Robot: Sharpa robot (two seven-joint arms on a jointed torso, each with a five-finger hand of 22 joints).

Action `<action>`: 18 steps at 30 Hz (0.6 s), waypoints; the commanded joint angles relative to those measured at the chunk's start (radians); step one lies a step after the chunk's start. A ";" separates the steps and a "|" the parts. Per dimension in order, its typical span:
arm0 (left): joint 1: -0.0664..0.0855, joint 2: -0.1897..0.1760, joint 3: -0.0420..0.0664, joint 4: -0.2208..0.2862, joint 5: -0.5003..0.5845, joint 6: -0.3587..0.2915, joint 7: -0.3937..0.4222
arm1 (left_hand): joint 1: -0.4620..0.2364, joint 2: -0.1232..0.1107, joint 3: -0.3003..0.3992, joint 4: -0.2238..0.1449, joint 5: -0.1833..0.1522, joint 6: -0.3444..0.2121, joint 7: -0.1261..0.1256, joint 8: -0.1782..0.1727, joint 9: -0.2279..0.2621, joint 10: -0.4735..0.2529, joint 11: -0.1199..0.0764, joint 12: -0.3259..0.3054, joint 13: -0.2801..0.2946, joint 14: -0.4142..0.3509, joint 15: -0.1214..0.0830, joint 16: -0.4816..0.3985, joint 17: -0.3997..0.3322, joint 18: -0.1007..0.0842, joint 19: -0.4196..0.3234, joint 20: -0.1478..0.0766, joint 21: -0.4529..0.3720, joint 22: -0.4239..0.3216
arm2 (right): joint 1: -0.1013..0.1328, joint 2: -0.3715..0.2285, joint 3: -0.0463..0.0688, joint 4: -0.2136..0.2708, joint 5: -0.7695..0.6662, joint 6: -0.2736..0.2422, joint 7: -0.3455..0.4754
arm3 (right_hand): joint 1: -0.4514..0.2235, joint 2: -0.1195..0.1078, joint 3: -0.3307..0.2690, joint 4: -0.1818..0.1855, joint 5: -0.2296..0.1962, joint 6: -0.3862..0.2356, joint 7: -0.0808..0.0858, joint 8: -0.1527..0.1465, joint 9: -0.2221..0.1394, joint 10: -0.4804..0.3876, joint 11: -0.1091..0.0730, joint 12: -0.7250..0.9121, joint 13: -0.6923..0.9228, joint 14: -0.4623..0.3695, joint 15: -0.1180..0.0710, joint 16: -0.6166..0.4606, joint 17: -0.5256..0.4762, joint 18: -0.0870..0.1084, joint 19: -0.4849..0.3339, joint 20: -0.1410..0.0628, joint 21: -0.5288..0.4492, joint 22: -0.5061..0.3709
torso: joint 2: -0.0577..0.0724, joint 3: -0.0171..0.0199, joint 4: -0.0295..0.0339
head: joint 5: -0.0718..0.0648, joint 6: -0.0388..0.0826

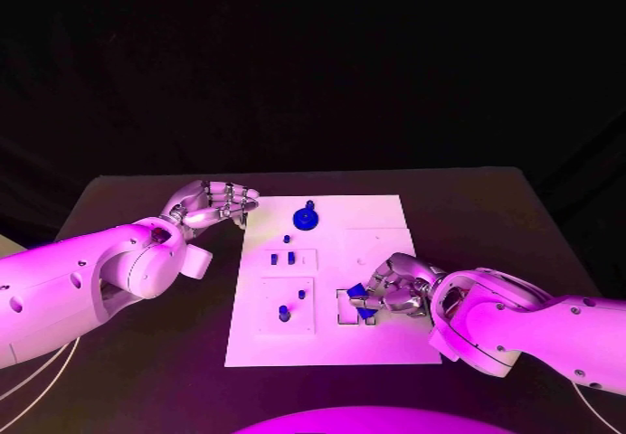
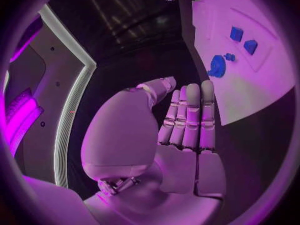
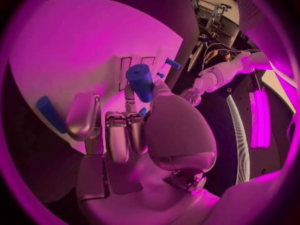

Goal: Assemble the parts on the task board

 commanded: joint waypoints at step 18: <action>0.000 0.000 0.001 0.002 0.011 0.008 0.004 | -0.008 0.004 -0.003 0.008 0.004 -0.007 0.000 0.006 -0.002 -0.011 0.000 0.006 -0.002 -0.005 0.001 -0.001 -0.001 0.014 -0.001 0.010 -0.008 -0.002 | -0.006 0.048 0.000 -0.039 -0.080 0.038 -0.034 | -0.068 -0.010 -0.001 -0.058 -0.065 0.029 -0.010 0.006 0.016 0.090 0.000 -0.006 0.242 0.102 0.000 0.001 0.245 -0.017 0.028 0.001 0.003 0.096 | -0.001 -0.0004 0.0007 | 0.002 0.001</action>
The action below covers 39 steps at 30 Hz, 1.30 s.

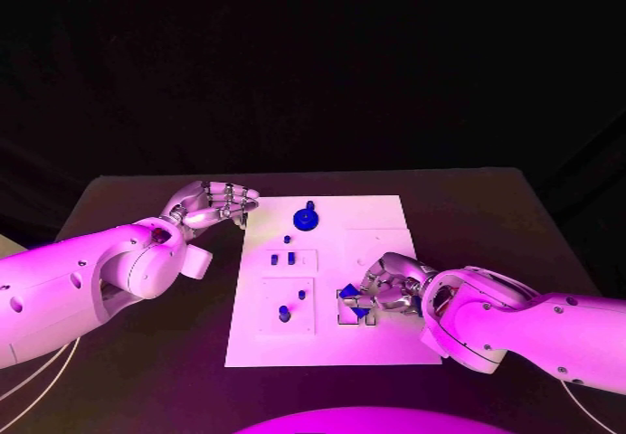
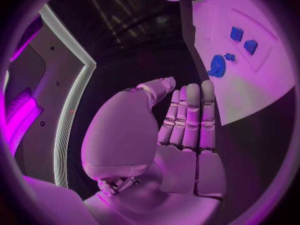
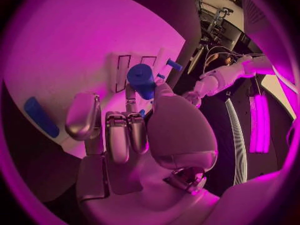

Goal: Assemble the parts on the task board

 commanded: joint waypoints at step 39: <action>0.000 -0.004 0.001 0.001 0.007 0.009 0.000 | -0.011 0.004 -0.001 0.009 0.004 -0.008 0.000 0.006 -0.002 -0.009 -0.003 0.008 -0.001 -0.006 0.001 0.000 -0.001 0.014 0.003 0.007 -0.006 -0.003 | -0.003 -0.016 -0.001 0.018 -0.078 0.039 0.005 | -0.245 -0.034 -0.103 -0.005 -0.124 0.007 -0.011 0.028 0.025 0.087 0.000 -0.014 0.238 0.103 0.000 0.002 0.247 -0.018 0.030 0.001 -0.002 0.105 | 0.000 0.0014 -0.0011 | 0.010 -0.002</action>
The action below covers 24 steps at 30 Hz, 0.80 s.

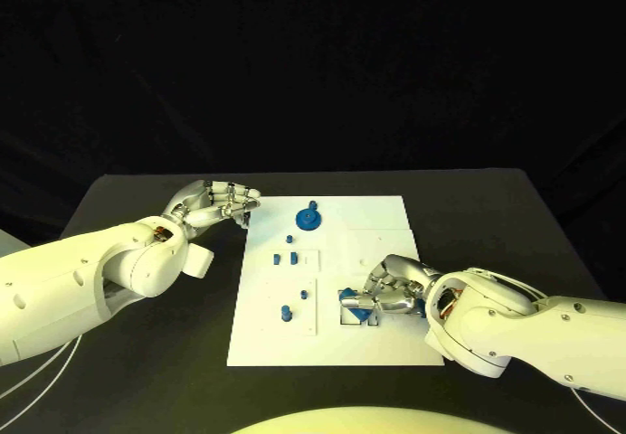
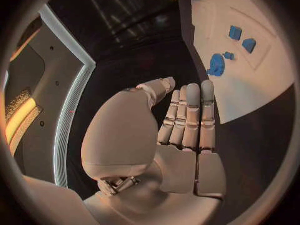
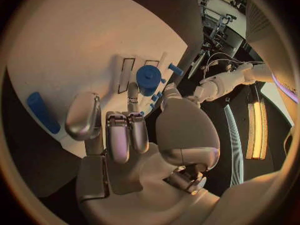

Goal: Assemble the parts on the task board

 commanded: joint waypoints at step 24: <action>0.000 0.000 0.001 0.000 0.006 0.009 0.004 | -0.009 0.002 0.003 0.009 0.005 -0.011 0.001 0.007 -0.002 -0.008 0.001 0.005 -0.002 -0.007 0.002 0.001 -0.001 0.014 0.003 0.008 -0.008 -0.003 | -0.001 -0.031 0.000 0.052 0.041 0.065 0.049 | -0.019 0.097 0.014 -0.004 0.050 -0.001 -0.003 0.014 0.010 0.093 -0.003 0.009 0.247 0.104 -0.002 0.004 0.254 -0.021 0.034 -0.001 0.017 0.115 | 0.000 -0.0009 0.0009 | 0.001 -0.005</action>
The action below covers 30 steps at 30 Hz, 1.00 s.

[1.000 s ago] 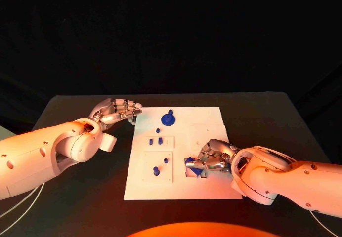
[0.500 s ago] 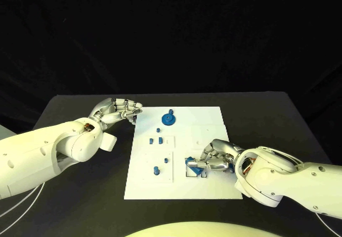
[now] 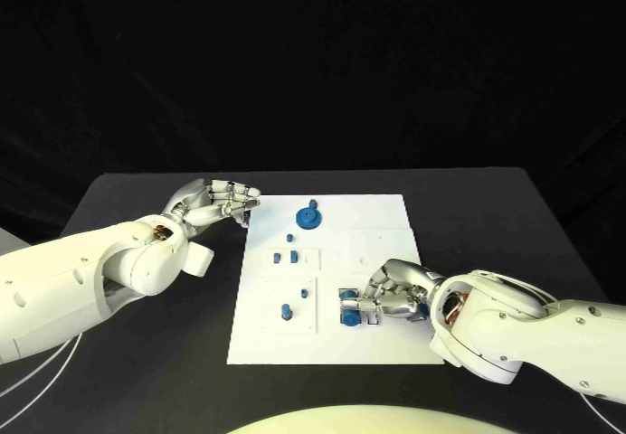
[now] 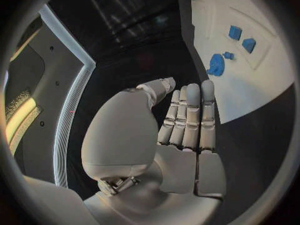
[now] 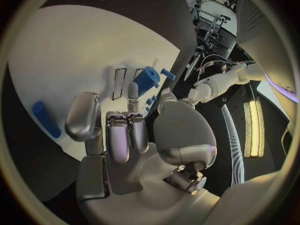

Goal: Assemble the parts on the task board

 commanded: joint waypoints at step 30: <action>0.000 0.001 0.001 -0.002 0.006 0.007 0.001 | -0.009 0.002 0.000 0.006 0.005 -0.009 -0.002 0.007 -0.002 -0.008 0.001 0.006 -0.002 -0.007 0.002 0.001 -0.001 0.014 -0.001 0.004 -0.005 -0.002 | -0.001 -0.008 0.000 -0.007 -0.021 0.098 0.008 | 0.266 -0.014 0.012 -0.005 -0.002 0.003 -0.008 0.004 -0.002 0.098 -0.007 0.014 0.255 0.106 -0.006 0.007 0.264 -0.025 0.039 -0.004 0.029 0.134 | 0.000 -0.0002 0.0011 | 0.001 -0.005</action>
